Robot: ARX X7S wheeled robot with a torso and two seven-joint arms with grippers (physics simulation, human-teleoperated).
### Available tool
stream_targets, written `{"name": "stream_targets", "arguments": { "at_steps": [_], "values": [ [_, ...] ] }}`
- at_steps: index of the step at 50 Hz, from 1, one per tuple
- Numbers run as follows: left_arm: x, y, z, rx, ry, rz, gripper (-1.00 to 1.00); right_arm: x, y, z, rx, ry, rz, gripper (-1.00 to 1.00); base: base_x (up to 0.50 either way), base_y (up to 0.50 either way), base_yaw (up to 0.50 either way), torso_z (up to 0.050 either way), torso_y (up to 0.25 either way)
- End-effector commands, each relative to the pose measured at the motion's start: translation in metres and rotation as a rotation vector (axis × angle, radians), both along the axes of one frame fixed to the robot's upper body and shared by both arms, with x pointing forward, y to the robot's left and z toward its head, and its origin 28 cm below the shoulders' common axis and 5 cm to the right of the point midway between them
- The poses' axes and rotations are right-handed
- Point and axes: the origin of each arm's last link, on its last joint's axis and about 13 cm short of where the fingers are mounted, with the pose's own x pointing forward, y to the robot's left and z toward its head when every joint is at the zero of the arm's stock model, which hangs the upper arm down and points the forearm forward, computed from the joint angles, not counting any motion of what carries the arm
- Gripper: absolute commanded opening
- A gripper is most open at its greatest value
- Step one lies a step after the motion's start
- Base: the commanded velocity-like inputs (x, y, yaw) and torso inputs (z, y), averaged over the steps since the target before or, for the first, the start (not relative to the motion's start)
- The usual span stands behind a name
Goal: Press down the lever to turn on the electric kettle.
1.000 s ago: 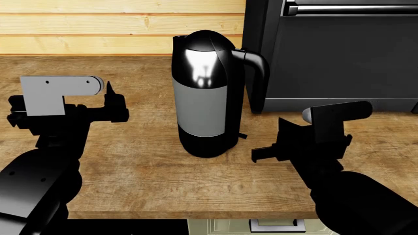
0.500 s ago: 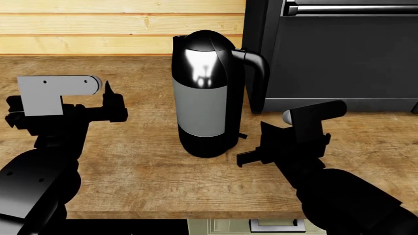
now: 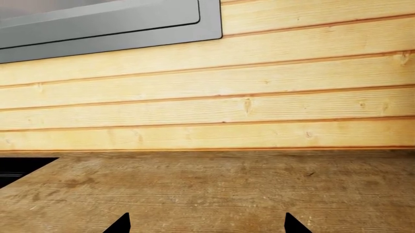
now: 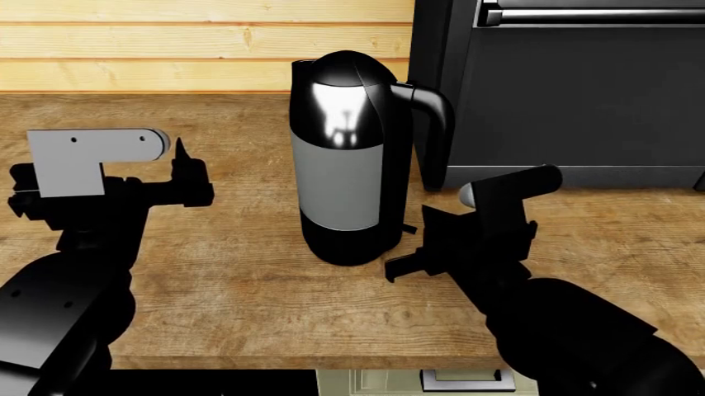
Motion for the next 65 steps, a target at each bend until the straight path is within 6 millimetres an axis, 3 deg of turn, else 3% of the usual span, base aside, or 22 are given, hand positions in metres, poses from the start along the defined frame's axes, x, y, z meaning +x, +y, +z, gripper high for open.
{"name": "stream_targets", "arguments": {
  "at_steps": [1,41,58,65],
  "values": [
    [0.0,0.001,-0.001,-0.003,0.001,0.004,1.0,0.006,0.001,0.0,0.004,0.005,0.006,-1.0,0.0,0.0,0.0,0.0,0.0],
    [0.0,0.002,-0.001,-0.008,0.003,0.008,1.0,0.023,0.0,-0.012,0.017,0.076,0.0,-1.0,0.0,0.0,0.0,0.0,0.0],
    [0.001,0.002,-0.002,-0.009,0.004,0.009,1.0,0.027,0.004,-0.025,0.0,0.146,0.032,-1.0,0.0,0.0,0.0,0.0,0.0],
    [0.001,0.003,-0.002,-0.013,0.004,0.015,1.0,0.02,0.011,-0.038,-0.037,0.219,0.094,-1.0,0.0,0.0,0.0,0.0,0.0]
  ]
}}
